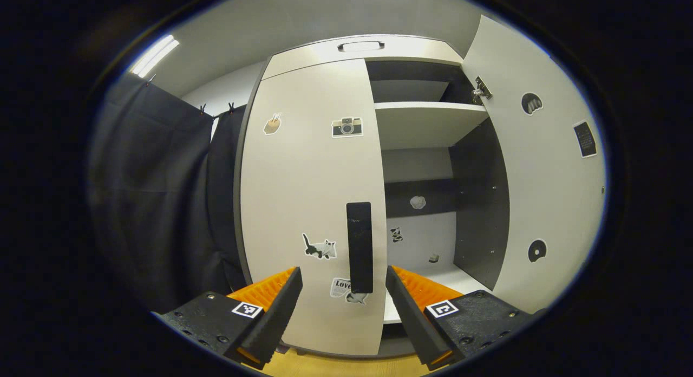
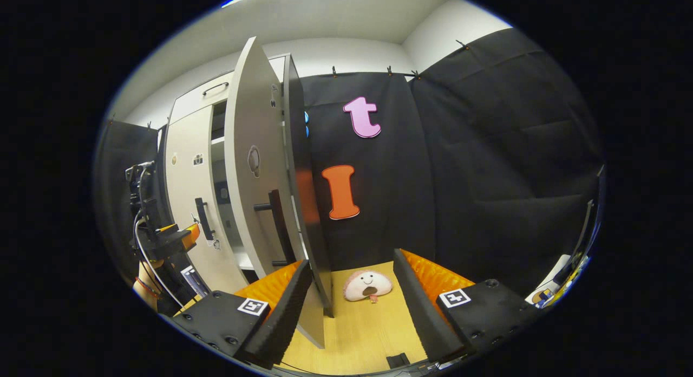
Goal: Open the right door of the double-door shoe cabinet with the right hand, and open the left door with the left hand.
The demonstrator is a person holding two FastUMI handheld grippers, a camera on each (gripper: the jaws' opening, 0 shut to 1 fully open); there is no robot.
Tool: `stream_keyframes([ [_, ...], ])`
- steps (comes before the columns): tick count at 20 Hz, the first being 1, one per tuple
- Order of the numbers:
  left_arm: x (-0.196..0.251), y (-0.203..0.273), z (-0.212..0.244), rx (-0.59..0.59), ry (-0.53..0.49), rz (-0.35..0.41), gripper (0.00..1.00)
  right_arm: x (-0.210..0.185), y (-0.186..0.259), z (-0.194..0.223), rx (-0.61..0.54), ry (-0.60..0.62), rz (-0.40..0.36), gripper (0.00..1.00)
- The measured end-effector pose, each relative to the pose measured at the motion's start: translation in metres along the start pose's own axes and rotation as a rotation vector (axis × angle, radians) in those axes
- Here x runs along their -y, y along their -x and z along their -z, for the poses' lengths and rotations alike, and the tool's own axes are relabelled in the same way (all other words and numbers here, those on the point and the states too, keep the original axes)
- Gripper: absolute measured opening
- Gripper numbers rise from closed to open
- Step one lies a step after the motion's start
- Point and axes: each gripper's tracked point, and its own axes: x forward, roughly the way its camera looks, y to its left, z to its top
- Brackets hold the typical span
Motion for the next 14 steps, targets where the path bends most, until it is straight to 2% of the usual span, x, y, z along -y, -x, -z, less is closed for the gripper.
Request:
stream_keyframes([
  [1,-0.001,-0.011,0.002,-0.006,-0.006,-0.007,0.92,0.003,0.0,0.0,-0.001,0.0,0.009,0.99],
  [2,-0.002,-0.019,0.006,-0.018,-0.003,-0.011,0.92,0.007,0.001,0.001,-0.003,-0.004,0.017,0.89],
  [3,-0.001,-0.028,0.01,-0.024,0.005,-0.004,0.94,0.01,0.001,0.001,-0.004,-0.007,0.025,0.99],
  [10,0.009,-0.053,0.029,-0.071,0.08,0.04,0.93,0.031,0.004,0.007,-0.024,-0.002,0.066,0.99],
  [12,0.012,-0.055,0.03,-0.065,0.093,0.061,0.82,0.034,0.004,0.006,-0.022,0.006,0.073,0.99],
  [13,0.017,-0.058,0.029,-0.058,0.1,0.081,0.68,0.035,0.005,0.006,-0.019,0.013,0.078,0.99],
  [14,0.021,-0.057,0.03,-0.056,0.098,0.093,0.6,0.036,0.005,0.005,-0.017,0.021,0.08,0.99],
])
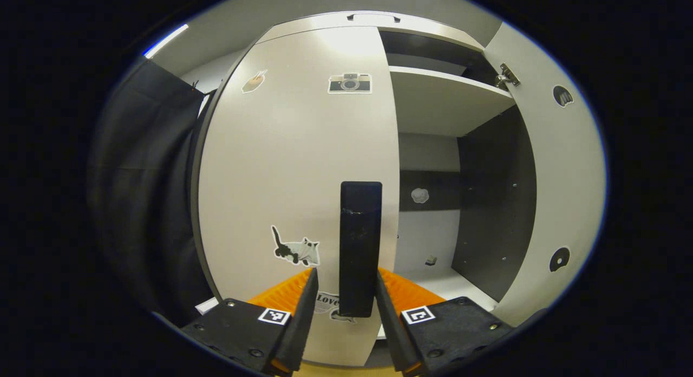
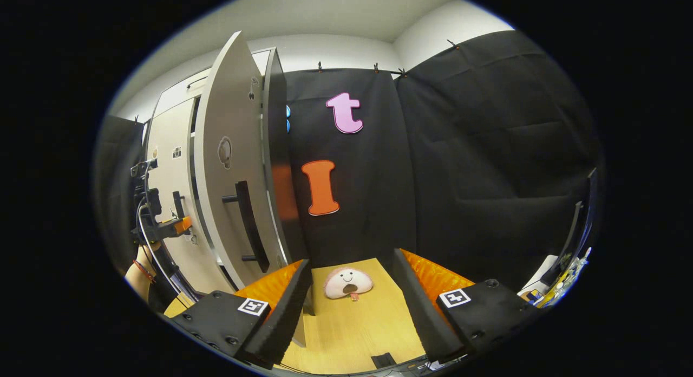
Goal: Open the right door of the double-door shoe cabinet with the right hand, and open the left door with the left hand.
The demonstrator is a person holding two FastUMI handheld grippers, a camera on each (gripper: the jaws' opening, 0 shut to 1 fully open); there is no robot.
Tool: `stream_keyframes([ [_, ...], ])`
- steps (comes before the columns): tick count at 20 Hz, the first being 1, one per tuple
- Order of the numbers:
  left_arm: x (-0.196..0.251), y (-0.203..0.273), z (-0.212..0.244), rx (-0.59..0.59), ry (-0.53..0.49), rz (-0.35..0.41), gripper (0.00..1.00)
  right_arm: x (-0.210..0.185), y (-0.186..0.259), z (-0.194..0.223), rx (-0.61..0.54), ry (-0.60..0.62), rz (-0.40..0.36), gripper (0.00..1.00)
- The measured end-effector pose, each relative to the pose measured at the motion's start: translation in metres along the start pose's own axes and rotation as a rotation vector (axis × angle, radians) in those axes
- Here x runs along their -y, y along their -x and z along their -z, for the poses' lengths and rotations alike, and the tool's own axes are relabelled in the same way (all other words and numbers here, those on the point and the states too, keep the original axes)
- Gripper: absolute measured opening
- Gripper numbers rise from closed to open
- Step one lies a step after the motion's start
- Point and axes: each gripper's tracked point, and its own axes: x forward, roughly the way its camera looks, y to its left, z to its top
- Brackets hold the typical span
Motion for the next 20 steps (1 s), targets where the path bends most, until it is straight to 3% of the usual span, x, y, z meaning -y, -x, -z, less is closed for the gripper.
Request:
stream_keyframes([
  [1,0.004,-0.002,0.0,-0.002,-0.006,0.011,0.48,-0.001,0.0,0.001,-0.002,0.005,0.0,0.99],
  [3,0.003,-0.003,0.001,-0.01,-0.03,-0.007,0.34,-0.003,0.0,0.003,-0.012,0.01,-0.003,0.99],
  [8,0.002,0.001,0.003,-0.002,-0.024,0.034,0.21,-0.005,0.002,0.006,-0.023,-0.001,-0.002,0.99],
  [9,0.002,0.002,0.003,-0.006,-0.028,0.039,0.17,-0.006,0.004,0.007,-0.025,-0.002,-0.003,0.89],
  [15,-0.001,0.012,0.005,-0.021,-0.01,0.057,0.14,0.001,0.014,0.002,-0.017,0.012,0.001,0.89],
  [16,-0.002,0.013,0.005,-0.022,-0.008,0.057,0.13,0.0,0.016,0.003,-0.02,0.019,-0.003,1.0],
  [17,-0.002,0.013,0.005,-0.021,-0.005,0.059,0.13,0.0,0.019,0.004,-0.023,0.024,0.0,0.89],
  [18,-0.002,0.013,0.004,-0.021,-0.002,0.064,0.13,-0.001,0.023,0.004,-0.02,0.024,0.004,0.89],
  [19,-0.002,0.013,0.003,-0.024,0.0,0.071,0.13,-0.003,0.025,0.003,-0.014,0.022,0.004,0.99],
  [20,-0.001,0.014,0.003,-0.029,0.001,0.079,0.13,-0.007,0.028,0.002,-0.008,0.02,0.001,0.99],
])
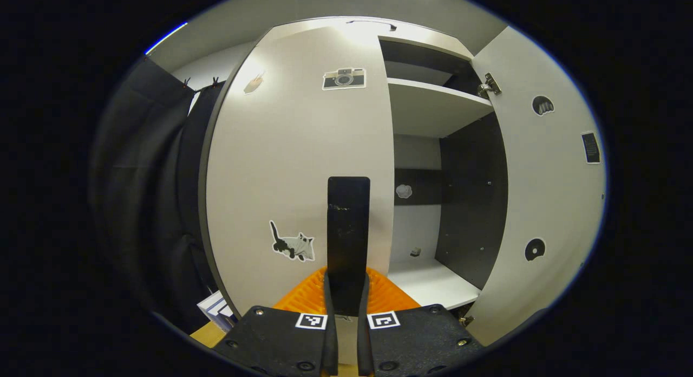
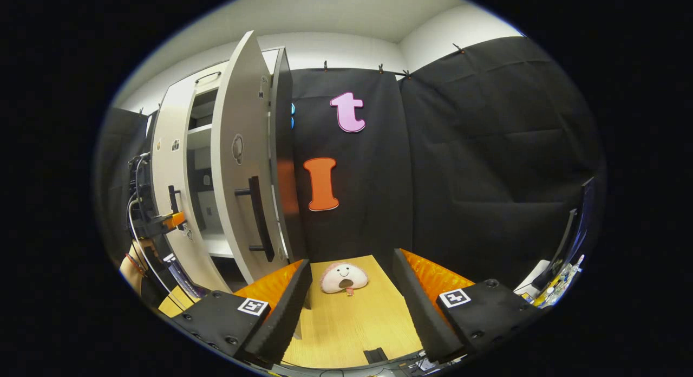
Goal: Open the right door of the double-door shoe cabinet with the right hand, and open the left door with the left hand.
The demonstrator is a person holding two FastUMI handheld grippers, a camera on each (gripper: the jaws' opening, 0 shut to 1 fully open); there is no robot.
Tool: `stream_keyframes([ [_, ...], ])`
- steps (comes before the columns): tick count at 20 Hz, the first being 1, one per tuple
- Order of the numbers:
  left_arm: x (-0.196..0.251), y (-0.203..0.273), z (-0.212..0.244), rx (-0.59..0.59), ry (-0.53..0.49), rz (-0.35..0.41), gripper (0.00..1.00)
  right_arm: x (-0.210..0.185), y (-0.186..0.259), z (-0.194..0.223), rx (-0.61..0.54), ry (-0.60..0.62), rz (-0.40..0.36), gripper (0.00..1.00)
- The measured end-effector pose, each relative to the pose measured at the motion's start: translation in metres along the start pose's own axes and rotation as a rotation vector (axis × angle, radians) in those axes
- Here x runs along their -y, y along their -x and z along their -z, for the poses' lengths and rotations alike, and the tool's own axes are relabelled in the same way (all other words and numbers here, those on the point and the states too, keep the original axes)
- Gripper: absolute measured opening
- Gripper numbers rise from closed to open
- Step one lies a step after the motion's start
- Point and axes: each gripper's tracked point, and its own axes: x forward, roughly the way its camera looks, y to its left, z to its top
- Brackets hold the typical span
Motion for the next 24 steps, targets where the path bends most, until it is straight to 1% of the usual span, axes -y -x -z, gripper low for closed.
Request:
stream_keyframes([
  [1,0.001,0.0,0.0,-0.007,0.0,0.01,0.13,-0.004,0.003,-0.001,0.006,-0.001,-0.001,0.89],
  [2,0.003,0.0,0.001,-0.013,-0.002,0.022,0.13,-0.007,0.004,-0.002,0.009,-0.005,0.003,0.89],
  [3,0.004,0.001,0.001,-0.02,-0.009,0.038,0.13,-0.011,0.006,-0.002,0.012,-0.012,0.007,0.99],
  [5,0.006,0.0,0.002,-0.029,-0.022,0.071,0.13,-0.023,0.011,0.0,0.011,-0.019,0.009,0.99],
  [6,0.008,0.0,0.002,-0.028,-0.021,0.088,0.14,-0.028,0.014,0.002,0.009,-0.016,0.015,0.93],
  [8,0.012,0.001,0.001,-0.025,-0.002,0.121,0.14,-0.035,0.02,0.008,0.012,-0.005,0.045,0.99],
  [11,0.014,0.002,0.001,-0.022,-0.016,0.171,0.14,-0.052,0.036,0.02,0.022,0.019,0.073,0.99],
  [12,0.014,0.004,0.001,-0.026,-0.016,0.179,0.14,-0.059,0.04,0.024,0.023,0.028,0.074,0.89],
  [13,0.014,0.005,0.002,-0.034,-0.009,0.181,0.14,-0.066,0.043,0.027,0.02,0.033,0.073,0.99],
  [14,0.014,0.008,0.003,-0.041,-0.002,0.18,0.14,-0.07,0.046,0.032,0.012,0.033,0.071,0.99],
  [16,0.011,0.013,0.004,-0.046,-0.002,0.179,0.14,-0.081,0.055,0.033,0.01,0.011,0.063,0.99],
  [17,0.008,0.015,0.004,-0.039,0.001,0.18,0.14,-0.084,0.058,0.031,0.011,0.004,0.06,0.89],
  [21,-0.006,0.03,0.005,-0.033,0.009,0.188,0.12,-0.084,0.065,0.027,0.013,0.012,0.076,0.89],
  [22,-0.01,0.035,0.004,-0.032,0.014,0.187,0.14,-0.087,0.066,0.025,0.014,0.011,0.071,0.89],
  [24,-0.018,0.044,0.004,-0.03,0.022,0.18,0.13,-0.09,0.066,0.026,0.01,0.019,0.061,0.89],
])
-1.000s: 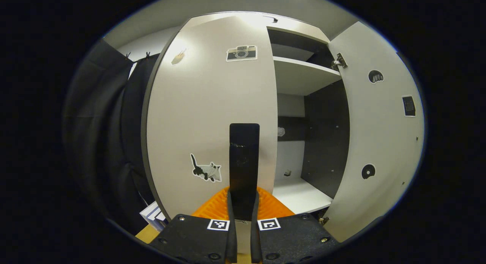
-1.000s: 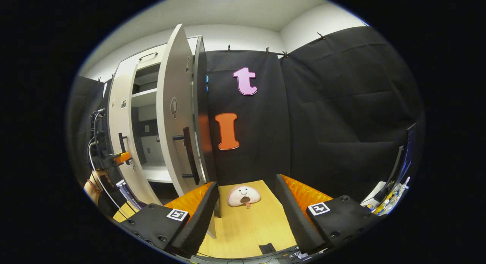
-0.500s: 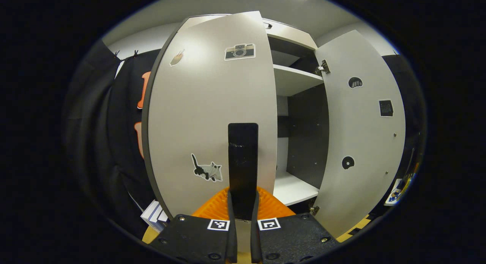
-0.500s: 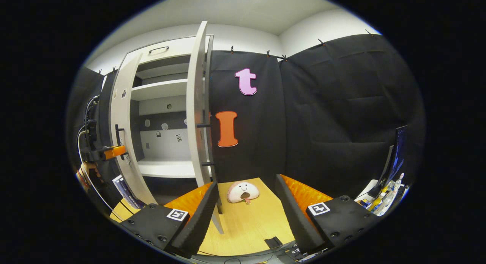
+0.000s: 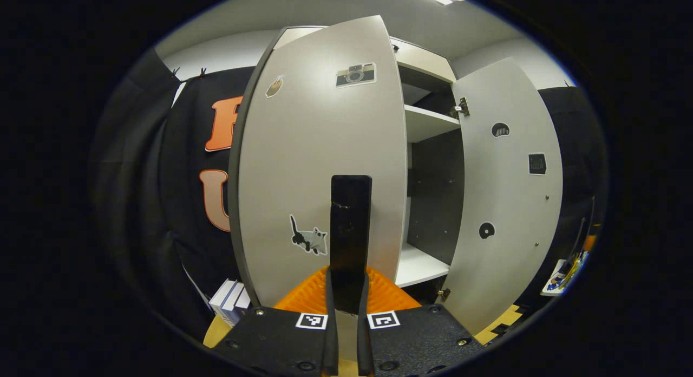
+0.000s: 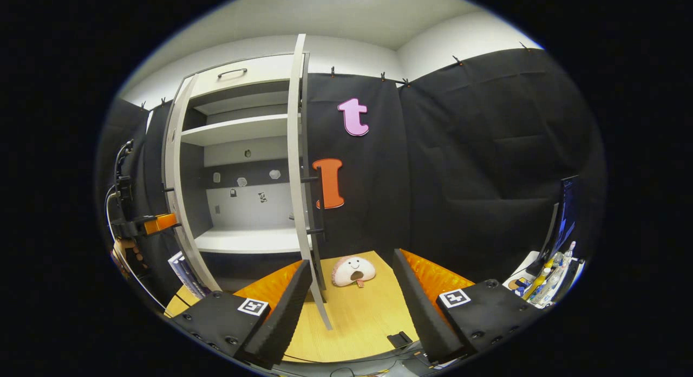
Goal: Open the right door of the double-door shoe cabinet with the right hand, and open the left door with the left hand.
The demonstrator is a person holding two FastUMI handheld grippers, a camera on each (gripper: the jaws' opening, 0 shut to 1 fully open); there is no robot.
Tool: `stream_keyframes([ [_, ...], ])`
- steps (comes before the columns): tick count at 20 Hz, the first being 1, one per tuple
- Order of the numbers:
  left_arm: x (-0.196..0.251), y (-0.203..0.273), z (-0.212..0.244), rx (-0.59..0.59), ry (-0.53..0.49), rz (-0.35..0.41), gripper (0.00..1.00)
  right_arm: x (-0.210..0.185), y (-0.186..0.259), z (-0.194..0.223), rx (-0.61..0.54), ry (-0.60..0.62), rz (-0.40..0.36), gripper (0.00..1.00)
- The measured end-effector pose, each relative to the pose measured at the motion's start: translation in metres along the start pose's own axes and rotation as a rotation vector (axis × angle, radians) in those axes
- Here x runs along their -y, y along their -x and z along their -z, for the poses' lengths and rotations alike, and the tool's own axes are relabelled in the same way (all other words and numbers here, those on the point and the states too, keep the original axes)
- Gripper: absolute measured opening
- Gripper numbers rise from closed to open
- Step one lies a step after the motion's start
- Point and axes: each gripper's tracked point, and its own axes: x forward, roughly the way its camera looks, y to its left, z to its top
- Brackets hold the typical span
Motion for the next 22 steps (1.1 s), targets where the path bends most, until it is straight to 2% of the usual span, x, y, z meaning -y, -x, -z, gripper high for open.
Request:
stream_keyframes([
  [10,-0.042,0.04,-0.005,0.007,0.003,-0.075,0.12,-0.022,0.003,-0.002,0.002,-0.003,-0.044,0.89],
  [13,-0.059,0.051,-0.007,0.01,-0.006,-0.108,0.08,-0.033,0.003,-0.004,0.001,-0.001,-0.063,0.89],
  [14,-0.066,0.054,-0.008,0.011,-0.004,-0.116,0.05,-0.037,0.004,-0.004,0.002,-0.003,-0.069,1.0],
  [15,-0.073,0.057,-0.008,0.013,0.002,-0.123,0.05,-0.042,0.003,-0.004,0.001,-0.004,-0.078,0.89],
  [17,-0.083,0.062,-0.009,0.013,0.014,-0.13,0.04,-0.05,0.003,-0.003,-0.002,-0.004,-0.087,0.89],
  [18,-0.084,0.064,-0.008,0.015,0.015,-0.135,0.05,-0.054,0.003,-0.002,-0.003,-0.006,-0.093,1.0],
  [21,-0.105,0.07,-0.009,0.014,-0.001,-0.157,0.03,-0.067,0.003,-0.001,-0.004,-0.013,-0.107,0.93],
  [22,-0.113,0.07,-0.009,0.014,-0.001,-0.164,0.02,-0.069,0.003,-0.001,-0.003,-0.012,-0.109,0.99],
])
